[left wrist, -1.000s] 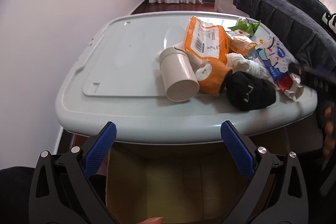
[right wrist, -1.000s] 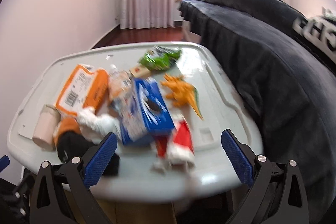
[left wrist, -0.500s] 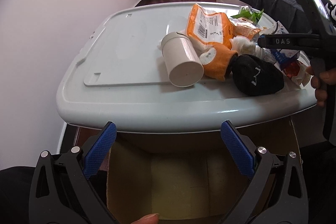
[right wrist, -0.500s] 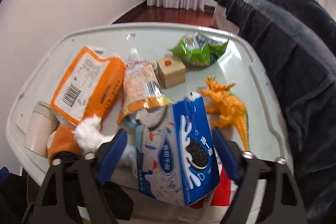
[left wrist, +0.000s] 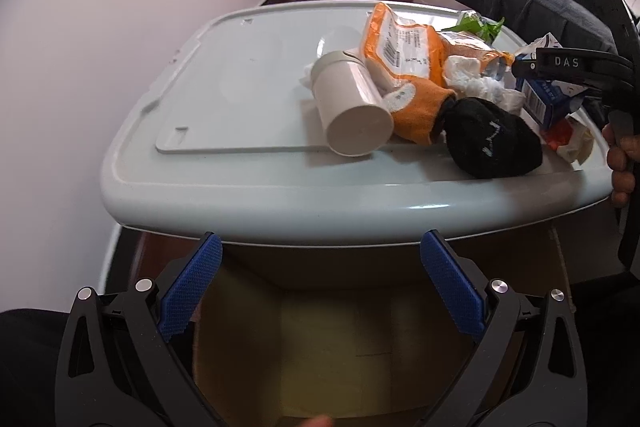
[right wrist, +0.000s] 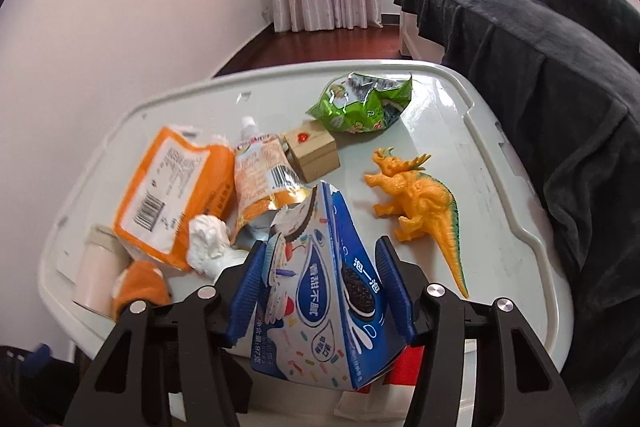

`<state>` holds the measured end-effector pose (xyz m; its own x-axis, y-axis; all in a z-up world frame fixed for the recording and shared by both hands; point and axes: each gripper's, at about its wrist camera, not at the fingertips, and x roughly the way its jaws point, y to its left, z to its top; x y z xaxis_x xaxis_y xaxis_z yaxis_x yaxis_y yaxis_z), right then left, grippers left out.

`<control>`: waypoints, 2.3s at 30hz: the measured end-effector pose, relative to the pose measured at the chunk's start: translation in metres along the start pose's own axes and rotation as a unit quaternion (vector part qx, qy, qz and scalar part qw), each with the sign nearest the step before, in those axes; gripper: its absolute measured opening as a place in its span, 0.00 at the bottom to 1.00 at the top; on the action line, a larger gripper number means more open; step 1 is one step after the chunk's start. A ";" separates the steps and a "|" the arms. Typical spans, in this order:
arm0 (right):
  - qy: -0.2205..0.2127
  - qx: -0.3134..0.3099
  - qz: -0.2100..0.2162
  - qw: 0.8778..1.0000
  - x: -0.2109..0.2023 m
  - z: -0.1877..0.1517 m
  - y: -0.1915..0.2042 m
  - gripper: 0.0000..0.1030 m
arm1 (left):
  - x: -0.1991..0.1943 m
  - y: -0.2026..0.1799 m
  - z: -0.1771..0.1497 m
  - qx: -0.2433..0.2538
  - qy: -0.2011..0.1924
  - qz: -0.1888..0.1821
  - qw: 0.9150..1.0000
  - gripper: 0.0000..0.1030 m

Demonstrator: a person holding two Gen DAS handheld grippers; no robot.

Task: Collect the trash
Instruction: 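Grasp the white cup with the left tool while the right tool holds the carton, then lower the white cup into the box with the left tool while the right drops the carton in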

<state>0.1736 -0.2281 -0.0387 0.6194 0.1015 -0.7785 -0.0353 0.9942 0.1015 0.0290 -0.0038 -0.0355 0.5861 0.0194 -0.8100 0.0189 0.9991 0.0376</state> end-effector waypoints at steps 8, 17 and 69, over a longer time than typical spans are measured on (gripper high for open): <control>-0.034 0.048 0.042 0.997 -0.021 0.008 -0.012 0.54 | -0.010 -0.006 0.002 0.014 -0.022 -0.055 0.998 0.95; -0.036 0.113 0.134 0.984 -0.039 0.020 -0.020 0.54 | 0.023 0.017 0.059 -0.051 0.021 -0.074 0.996 0.95; -0.080 0.036 0.114 0.990 -0.099 -0.038 0.022 0.56 | -0.043 0.014 0.058 0.004 -0.075 -0.033 0.997 0.45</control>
<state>0.0812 -0.2154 0.0168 0.7175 0.3110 -0.6233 -0.1367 0.9403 0.3117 0.0511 0.0069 0.0343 0.6978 -0.0531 -0.7143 0.0671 0.9977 -0.0086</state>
